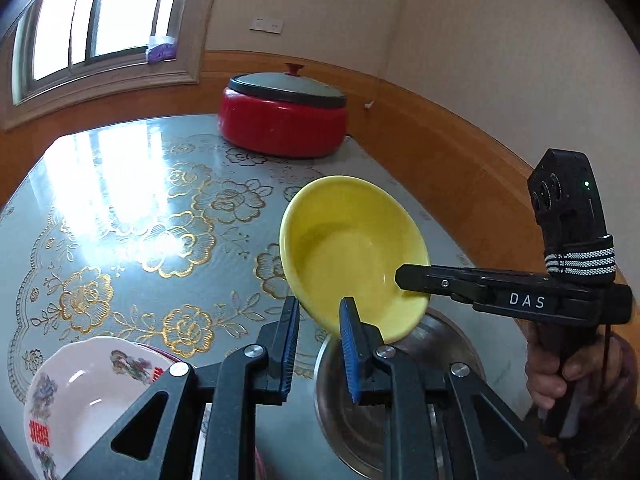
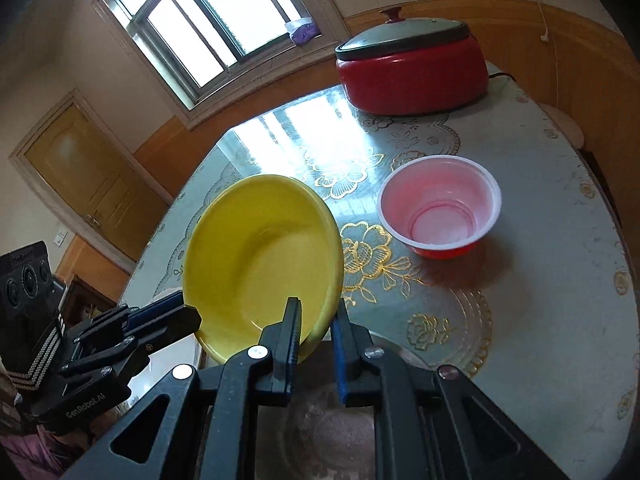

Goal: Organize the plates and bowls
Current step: 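Lift the yellow bowl with the left tool into the steel bowl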

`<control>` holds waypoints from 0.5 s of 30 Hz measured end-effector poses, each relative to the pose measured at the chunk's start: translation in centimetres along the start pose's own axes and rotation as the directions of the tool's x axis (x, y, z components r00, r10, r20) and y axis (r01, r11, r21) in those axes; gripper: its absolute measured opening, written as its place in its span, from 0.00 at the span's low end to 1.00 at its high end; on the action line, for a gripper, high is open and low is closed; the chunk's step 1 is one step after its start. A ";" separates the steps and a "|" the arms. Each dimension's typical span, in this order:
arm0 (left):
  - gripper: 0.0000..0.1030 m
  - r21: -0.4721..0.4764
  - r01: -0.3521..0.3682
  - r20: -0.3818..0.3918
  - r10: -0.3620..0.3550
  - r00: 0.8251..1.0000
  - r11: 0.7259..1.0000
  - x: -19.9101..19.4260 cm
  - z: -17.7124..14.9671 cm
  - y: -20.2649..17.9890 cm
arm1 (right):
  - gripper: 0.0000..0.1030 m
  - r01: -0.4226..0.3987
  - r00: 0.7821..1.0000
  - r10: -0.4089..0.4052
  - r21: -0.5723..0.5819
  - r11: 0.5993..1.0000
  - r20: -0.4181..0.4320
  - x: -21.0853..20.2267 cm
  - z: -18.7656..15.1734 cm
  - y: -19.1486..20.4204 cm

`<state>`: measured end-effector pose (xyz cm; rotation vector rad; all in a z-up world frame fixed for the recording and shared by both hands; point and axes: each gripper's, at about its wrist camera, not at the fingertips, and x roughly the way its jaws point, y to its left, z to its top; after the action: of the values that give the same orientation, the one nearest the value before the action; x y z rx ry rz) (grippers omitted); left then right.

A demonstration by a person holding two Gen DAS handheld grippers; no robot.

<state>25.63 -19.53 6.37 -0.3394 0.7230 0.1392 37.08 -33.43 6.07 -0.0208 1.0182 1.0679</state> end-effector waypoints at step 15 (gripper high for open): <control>0.20 0.046 0.159 -0.187 -0.148 0.971 0.986 0.9 -5.3 -3.3 | 0.14 0.062 0.990 -0.059 0.021 0.998 -0.130 -3.5 -8.2 -1.8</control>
<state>23.78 -24.50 2.90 -0.3523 0.8774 -0.0618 32.49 -40.64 3.07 -0.1010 1.1411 1.0086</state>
